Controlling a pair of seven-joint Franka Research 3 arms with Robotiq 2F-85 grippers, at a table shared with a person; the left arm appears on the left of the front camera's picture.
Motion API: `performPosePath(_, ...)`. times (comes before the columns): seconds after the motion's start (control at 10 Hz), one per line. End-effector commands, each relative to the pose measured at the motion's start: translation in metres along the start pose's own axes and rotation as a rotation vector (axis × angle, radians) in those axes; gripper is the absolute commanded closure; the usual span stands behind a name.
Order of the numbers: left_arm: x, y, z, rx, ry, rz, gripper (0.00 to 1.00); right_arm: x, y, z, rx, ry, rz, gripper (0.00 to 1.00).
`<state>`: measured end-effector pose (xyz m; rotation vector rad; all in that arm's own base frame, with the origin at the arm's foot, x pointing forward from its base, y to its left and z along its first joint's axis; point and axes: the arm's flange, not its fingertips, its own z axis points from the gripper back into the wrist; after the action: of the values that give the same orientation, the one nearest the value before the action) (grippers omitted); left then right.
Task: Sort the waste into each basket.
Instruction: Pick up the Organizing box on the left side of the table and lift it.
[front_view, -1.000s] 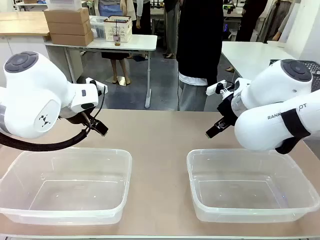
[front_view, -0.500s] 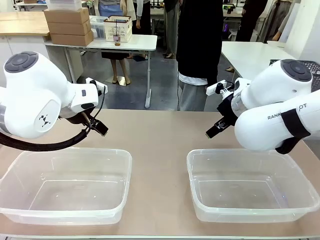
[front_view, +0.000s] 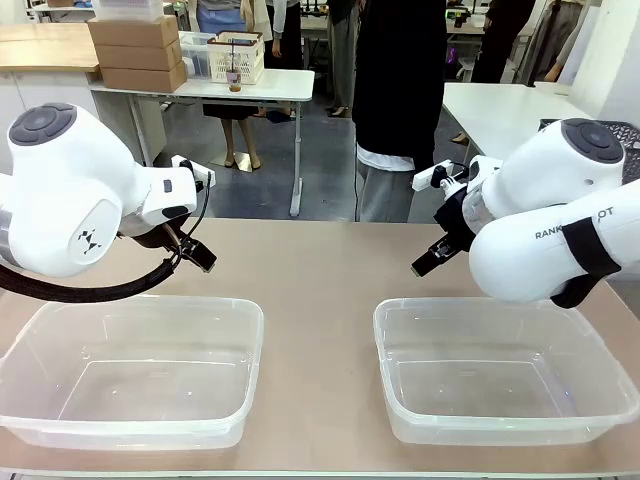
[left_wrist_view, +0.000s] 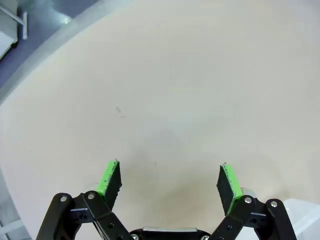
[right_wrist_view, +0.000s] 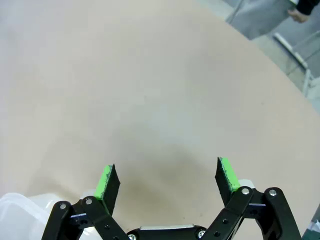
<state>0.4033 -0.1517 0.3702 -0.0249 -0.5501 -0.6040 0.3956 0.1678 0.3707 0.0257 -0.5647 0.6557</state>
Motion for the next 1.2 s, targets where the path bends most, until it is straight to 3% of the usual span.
performPosePath(0.0,0.014,-0.005,0.026,-0.004,-0.008,-0.041,0.0,0.004,-0.006,0.029,0.069,-0.003,0.053,0.0)
performPosePath(0.1,0.023,-0.006,0.073,0.0,-0.015,-0.058,0.0,0.0,-0.01,0.082,0.119,-0.012,0.129,0.0)
performPosePath(0.3,0.013,-0.012,0.172,-0.007,0.001,0.008,0.0,-0.04,-0.011,0.184,0.196,-0.02,0.215,0.0)
performPosePath(0.4,-0.004,-0.02,0.206,-0.025,-0.01,-0.01,0.0,-0.07,-0.013,0.21,0.116,-0.024,0.178,0.0)
performPosePath(0.5,-0.026,-0.03,0.214,-0.093,0.002,-0.106,0.0,-0.096,-0.012,0.216,0.076,-0.044,0.13,0.0)
performPosePath(0.6,-0.036,-0.042,0.184,0.042,0.003,-0.187,0.0,-0.098,-0.006,0.199,-0.132,-0.112,-0.023,0.0)
performPosePath(0.7,0.005,-0.022,0.206,-0.026,-0.013,-0.05,0.0,-0.015,-0.021,0.215,0.134,-0.038,0.162,0.0)
performPosePath(1.1,0.0,-0.026,0.215,-0.015,0.001,-0.076,0.0,-0.02,-0.023,0.228,0.091,-0.034,0.125,0.0)
